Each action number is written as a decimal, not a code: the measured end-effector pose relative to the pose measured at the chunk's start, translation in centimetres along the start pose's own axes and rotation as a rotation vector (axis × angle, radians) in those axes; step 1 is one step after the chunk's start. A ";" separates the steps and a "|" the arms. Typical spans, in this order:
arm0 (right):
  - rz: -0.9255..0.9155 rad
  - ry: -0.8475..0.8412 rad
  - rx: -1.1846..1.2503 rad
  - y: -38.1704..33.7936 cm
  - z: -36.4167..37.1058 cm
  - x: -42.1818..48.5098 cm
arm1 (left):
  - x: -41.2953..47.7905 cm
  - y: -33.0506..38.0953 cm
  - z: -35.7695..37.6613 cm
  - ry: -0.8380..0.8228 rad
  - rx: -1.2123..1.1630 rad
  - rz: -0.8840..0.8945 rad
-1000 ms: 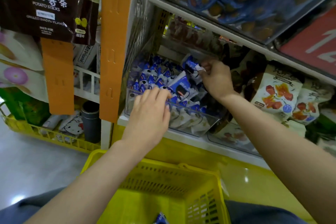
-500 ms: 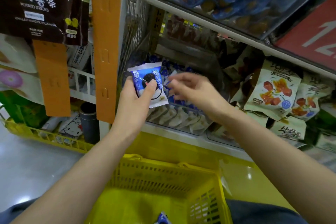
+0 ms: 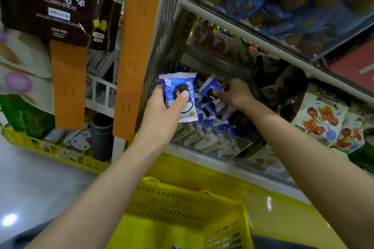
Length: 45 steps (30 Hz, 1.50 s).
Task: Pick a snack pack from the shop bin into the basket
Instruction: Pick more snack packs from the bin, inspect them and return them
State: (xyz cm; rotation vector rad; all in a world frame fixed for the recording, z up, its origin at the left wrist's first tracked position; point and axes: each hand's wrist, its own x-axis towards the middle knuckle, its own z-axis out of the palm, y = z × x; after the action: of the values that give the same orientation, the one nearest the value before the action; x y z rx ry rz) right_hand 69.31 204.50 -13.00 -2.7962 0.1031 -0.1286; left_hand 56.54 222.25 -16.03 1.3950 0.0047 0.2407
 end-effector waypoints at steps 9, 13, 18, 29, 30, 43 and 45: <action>0.068 -0.102 -0.349 0.5 -0.7 -2.4 | -0.6 0.8 -0.1 0.003 -0.009 -0.009; 0.091 -0.055 -0.422 -0.1 -1.0 -2.4 | -0.7 0.9 -0.3 -0.001 -0.022 -0.024; 0.124 -0.124 -0.474 0.3 -0.8 -2.5 | -0.6 0.9 -0.3 0.000 0.010 -0.034; 0.153 -0.279 -0.157 0.2 1.1 -1.9 | -0.6 0.8 -0.1 0.001 0.035 -0.056; 0.164 -0.312 -0.120 0.2 1.0 -1.9 | -0.6 0.8 -0.1 0.001 0.038 -0.051; -0.197 0.140 0.272 0.4 0.6 -8.1 | -2.0 -0.8 0.9 -0.234 0.061 -0.153; -0.296 0.116 0.469 0.3 0.4 -11.2 | -2.4 -1.4 1.1 -0.273 0.100 -0.173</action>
State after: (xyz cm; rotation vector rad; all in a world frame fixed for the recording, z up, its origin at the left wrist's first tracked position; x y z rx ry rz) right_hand 58.16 205.32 -14.35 -2.3167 -0.2800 -0.3392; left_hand 54.58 220.52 -17.50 1.5084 -0.0892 -0.0966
